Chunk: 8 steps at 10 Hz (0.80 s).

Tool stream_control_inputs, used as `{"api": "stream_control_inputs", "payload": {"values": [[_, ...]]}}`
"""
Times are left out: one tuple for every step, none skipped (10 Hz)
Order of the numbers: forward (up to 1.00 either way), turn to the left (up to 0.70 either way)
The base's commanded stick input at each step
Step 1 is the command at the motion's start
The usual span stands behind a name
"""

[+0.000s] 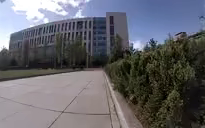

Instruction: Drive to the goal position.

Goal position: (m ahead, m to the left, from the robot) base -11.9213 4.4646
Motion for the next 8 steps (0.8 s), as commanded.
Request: {"api": "stream_control_inputs", "payload": {"values": [[0.05, 0.00], [0.05, 0.00], [0.04, 0.00], [0.04, 0.00], [0.04, 0.00], [0.04, 0.00], [0.05, 0.00], [0.04, 0.00]]}}
